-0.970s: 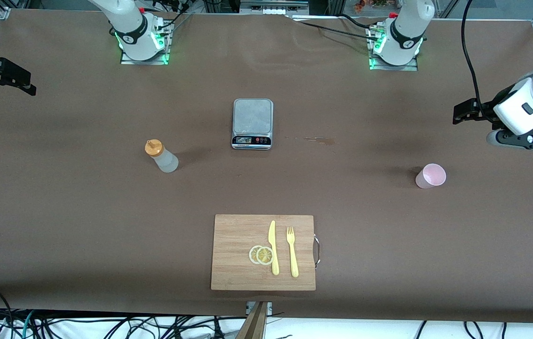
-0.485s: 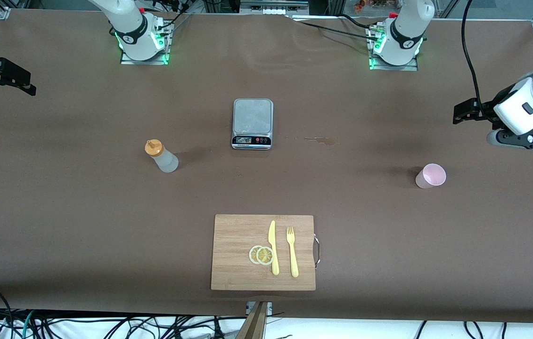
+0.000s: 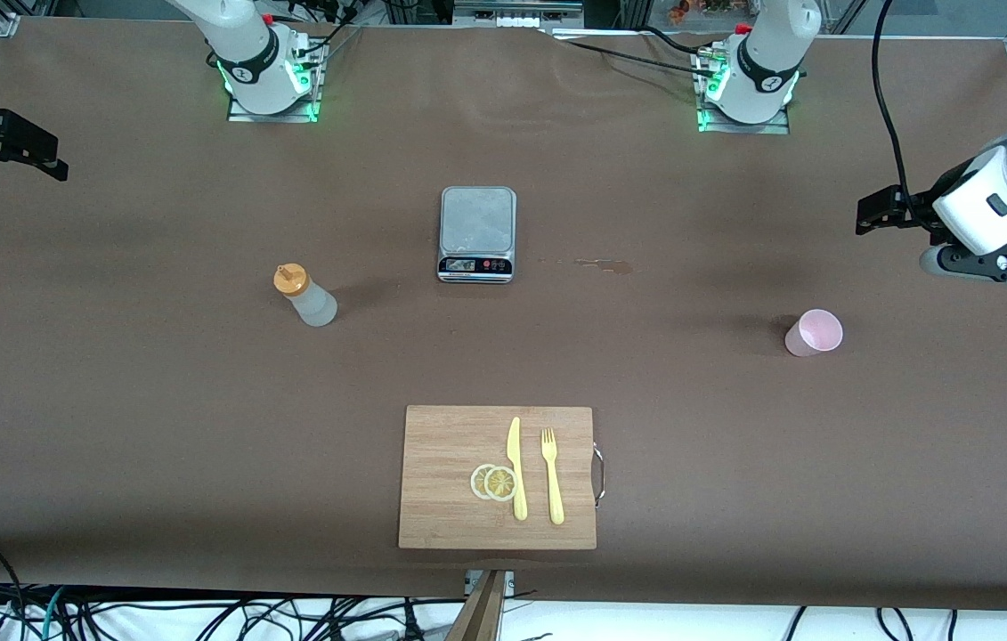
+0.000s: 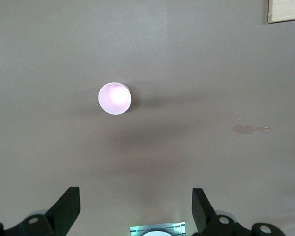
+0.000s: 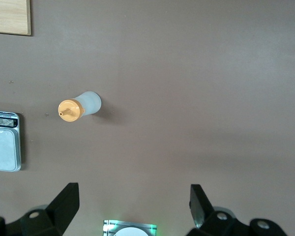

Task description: Add sauce to pink cup with both arms

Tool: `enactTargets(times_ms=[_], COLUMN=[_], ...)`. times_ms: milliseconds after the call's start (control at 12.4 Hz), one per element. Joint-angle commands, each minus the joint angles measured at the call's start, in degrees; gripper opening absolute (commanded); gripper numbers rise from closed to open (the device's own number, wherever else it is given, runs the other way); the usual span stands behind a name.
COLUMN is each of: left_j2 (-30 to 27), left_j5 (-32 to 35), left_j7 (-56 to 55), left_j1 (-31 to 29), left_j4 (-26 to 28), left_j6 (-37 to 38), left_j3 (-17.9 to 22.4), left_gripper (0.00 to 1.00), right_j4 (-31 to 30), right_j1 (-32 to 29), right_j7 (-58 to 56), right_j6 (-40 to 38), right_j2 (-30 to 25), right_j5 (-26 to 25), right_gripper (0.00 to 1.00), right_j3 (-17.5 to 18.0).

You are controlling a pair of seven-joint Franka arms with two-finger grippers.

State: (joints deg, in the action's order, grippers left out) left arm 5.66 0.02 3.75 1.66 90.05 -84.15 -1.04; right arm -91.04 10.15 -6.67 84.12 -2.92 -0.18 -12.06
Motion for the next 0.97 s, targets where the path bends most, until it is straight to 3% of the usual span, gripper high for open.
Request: enactTargets(times_ms=[0,889], left_j2=[0.8,1.9], left_j5=[0.7,0.5], left_j7=[-0.1,0.5], left_j1=[0.2,-0.5], left_j4=[-2.0,-2.0], left_j6=[1.5,1.4], left_j3=[0.0,0.3], left_gripper=[1.00,1.00], right_j4=[0.9,0.9], right_j1=[-0.3,-0.3], right_j7=[-0.1,-0.1], right_j6=[-0.5,-0.5], right_j2=[0.1,0.1], right_j5=[0.3,0.3], right_gripper=[1.00,1.00], right_j3=[0.0,0.0])
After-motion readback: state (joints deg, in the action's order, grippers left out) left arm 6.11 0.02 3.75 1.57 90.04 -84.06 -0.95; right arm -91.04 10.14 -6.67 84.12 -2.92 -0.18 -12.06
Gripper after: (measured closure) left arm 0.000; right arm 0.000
